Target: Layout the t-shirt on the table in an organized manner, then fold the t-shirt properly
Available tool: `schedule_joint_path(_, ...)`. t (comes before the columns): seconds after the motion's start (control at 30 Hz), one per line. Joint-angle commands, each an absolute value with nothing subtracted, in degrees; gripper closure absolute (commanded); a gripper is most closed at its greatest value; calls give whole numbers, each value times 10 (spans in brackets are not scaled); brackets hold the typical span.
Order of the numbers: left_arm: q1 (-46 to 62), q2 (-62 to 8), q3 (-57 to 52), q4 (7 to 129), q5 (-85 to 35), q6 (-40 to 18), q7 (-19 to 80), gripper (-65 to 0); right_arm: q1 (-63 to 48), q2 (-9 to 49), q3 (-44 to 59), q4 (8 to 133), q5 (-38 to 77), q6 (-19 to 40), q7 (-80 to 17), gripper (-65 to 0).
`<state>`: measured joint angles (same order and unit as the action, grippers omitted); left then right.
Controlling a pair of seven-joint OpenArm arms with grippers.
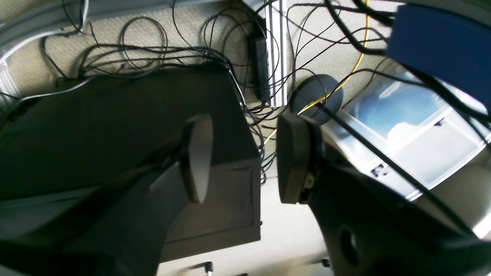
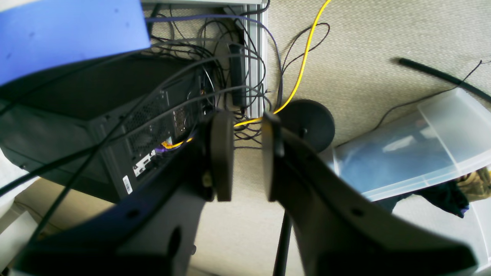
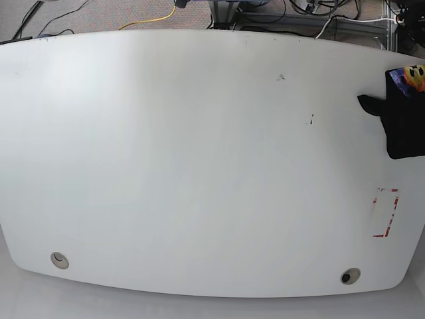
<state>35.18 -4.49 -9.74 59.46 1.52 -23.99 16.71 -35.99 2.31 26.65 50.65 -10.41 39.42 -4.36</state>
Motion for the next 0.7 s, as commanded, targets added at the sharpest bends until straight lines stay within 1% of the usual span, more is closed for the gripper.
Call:
schedule_joint_path(0.0,335,-46,-98,539,12,-242,137,-251,-341,28,269,463,-116,400,-27,-122)
schedule_joint_path(0.13,284,-47,-98,441,13,-239,106,-251,-308,28,269,412,-142,398,-11,-122)
schedule_joint_path(0.4,200,-56,-98,260,79,-160,16,-251,-250,28,269,358,-168,353,-3,-124)
schedule_joint_path(0.53,158,-56,-98,198,95,-145,5,-251,-235,26,269,357,-168,332,-5,-128)
schedule_joint_path(0.67,138,-56,-98,171,97,-128,3,-251,-223,26,268,349,-169,313,-10,-128)
